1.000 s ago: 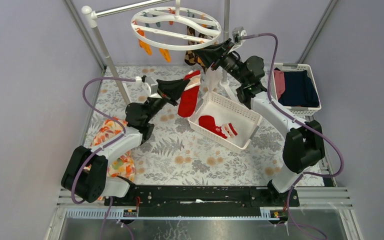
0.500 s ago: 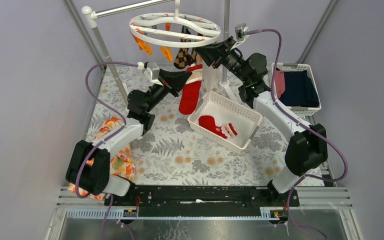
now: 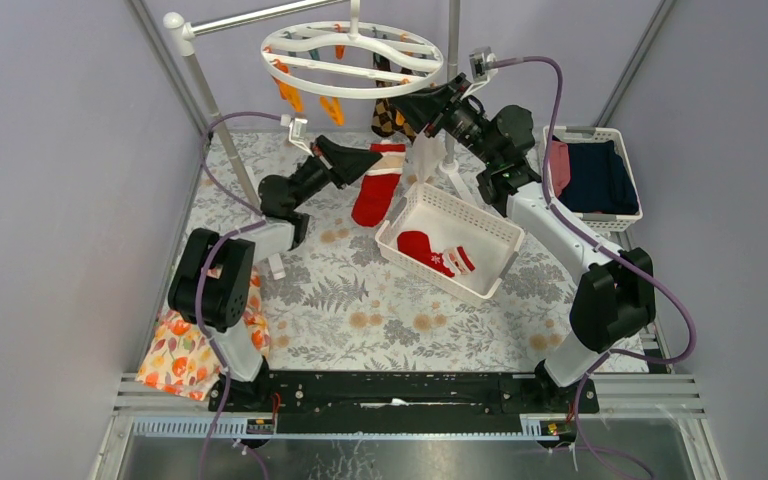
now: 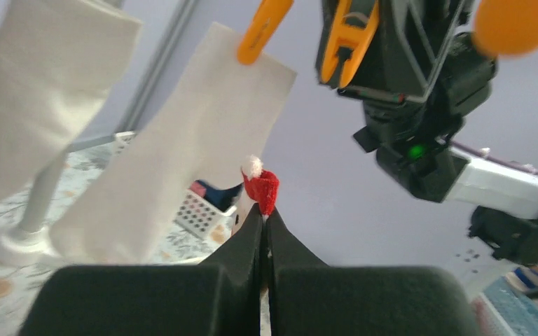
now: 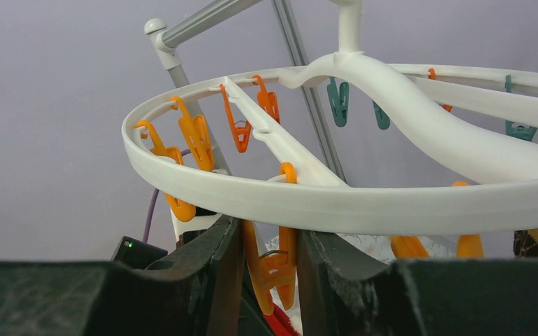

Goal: Clip the socks to the hanger
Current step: Clamp the sock onto the hanger.

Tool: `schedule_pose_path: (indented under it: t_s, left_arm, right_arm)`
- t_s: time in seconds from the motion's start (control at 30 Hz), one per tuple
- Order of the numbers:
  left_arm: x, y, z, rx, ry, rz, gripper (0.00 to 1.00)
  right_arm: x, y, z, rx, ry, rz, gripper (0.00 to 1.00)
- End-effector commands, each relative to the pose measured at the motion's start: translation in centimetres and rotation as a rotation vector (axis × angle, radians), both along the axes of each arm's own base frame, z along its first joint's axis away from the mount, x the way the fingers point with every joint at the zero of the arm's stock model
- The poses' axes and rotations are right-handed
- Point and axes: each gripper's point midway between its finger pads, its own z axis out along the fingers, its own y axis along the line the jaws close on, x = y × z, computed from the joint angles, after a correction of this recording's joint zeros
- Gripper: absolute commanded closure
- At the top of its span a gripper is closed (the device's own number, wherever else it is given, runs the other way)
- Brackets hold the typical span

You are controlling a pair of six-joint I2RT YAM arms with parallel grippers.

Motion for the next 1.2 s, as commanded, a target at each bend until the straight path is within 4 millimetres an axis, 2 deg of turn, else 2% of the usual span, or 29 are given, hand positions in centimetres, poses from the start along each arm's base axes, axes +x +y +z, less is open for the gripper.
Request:
schedule_pose_path:
  t_s: [0.0,0.1,0.2,0.57,0.8,1.17]
  left_arm:
    - [-2.6,-0.6,4.3,-0.059,-0.101,-0.182,1.00]
    - [-2.2,-1.4,4.6,-0.067,-0.025,-0.297,1.00]
    - [-1.7,-1.6,4.2,-0.073,0.026,-0.340,1.00]
    - [-0.7,-0.3,5.1,-0.109,0.126,-0.402,1.00]
    - [-0.6,-0.1,6.9,-0.133,0.140,-0.444,1.00]
    - [-1.0,-0.6,7.3,-0.129,0.143,-0.477,1.00]
  right_arm:
    - [-2.1,-0.8,4.9,0.070,-0.068,0.000,1.00]
    - [-1.9,-1.0,4.9,0.086,-0.040,-0.015,1.00]
    - [-1.6,-1.1,4.9,0.098,-0.006,-0.018,1.00]
    - [-1.9,-1.6,5.4,0.114,0.045,-0.029,1.00]
    - [-2.0,-1.5,5.3,0.112,0.044,-0.017,1.00]
    - [-1.8,-1.2,5.2,0.104,0.045,-0.006,1.00]
